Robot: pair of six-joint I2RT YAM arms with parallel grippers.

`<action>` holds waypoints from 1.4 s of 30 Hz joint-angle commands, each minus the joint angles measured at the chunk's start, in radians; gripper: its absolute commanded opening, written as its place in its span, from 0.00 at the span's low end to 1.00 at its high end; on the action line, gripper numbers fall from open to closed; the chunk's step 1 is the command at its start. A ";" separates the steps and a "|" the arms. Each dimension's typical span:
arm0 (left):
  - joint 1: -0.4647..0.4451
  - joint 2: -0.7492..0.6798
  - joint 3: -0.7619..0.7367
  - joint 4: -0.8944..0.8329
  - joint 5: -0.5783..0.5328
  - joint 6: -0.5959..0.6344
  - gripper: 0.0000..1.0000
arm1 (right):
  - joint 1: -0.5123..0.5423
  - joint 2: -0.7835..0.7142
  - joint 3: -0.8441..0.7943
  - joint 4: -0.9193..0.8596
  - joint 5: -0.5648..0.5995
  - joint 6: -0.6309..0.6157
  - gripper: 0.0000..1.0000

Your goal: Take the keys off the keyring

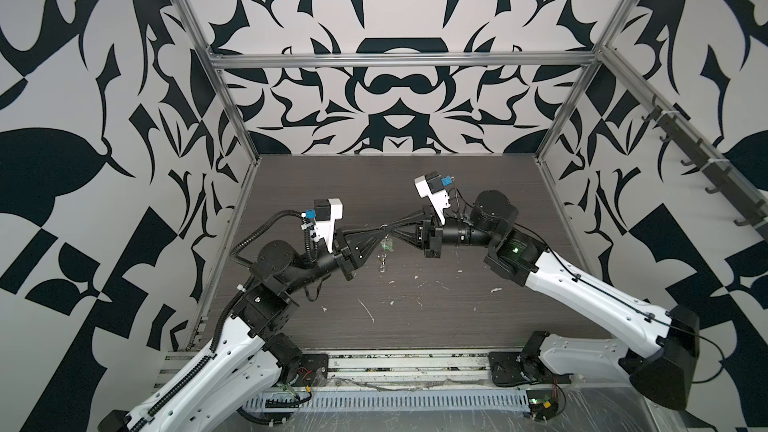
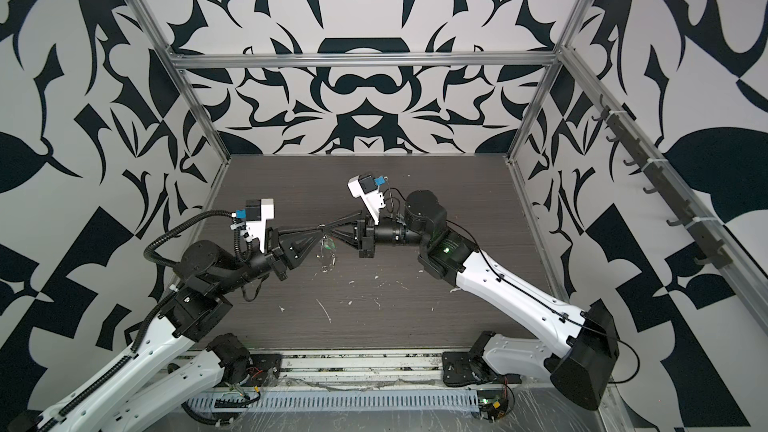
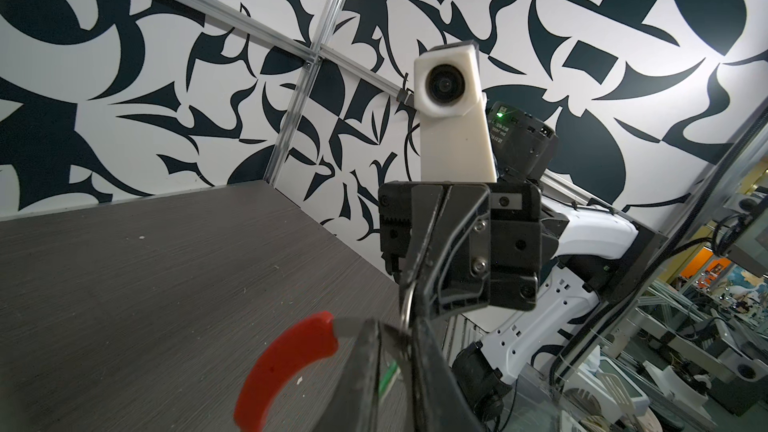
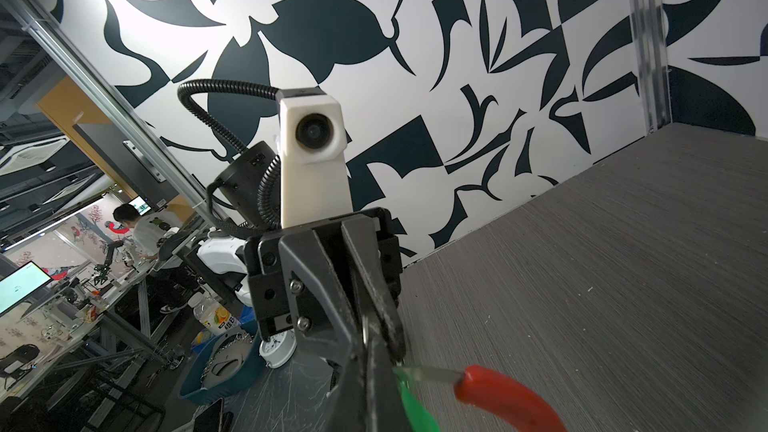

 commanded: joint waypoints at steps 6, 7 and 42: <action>-0.002 -0.001 0.036 0.017 0.013 0.006 0.07 | 0.004 -0.022 0.019 0.055 -0.031 -0.001 0.00; -0.002 -0.002 0.037 0.015 0.014 0.005 0.03 | 0.003 -0.020 0.019 0.056 -0.032 0.000 0.00; -0.002 0.003 0.065 -0.036 -0.097 -0.018 0.00 | 0.039 -0.019 0.064 -0.264 0.131 -0.261 0.36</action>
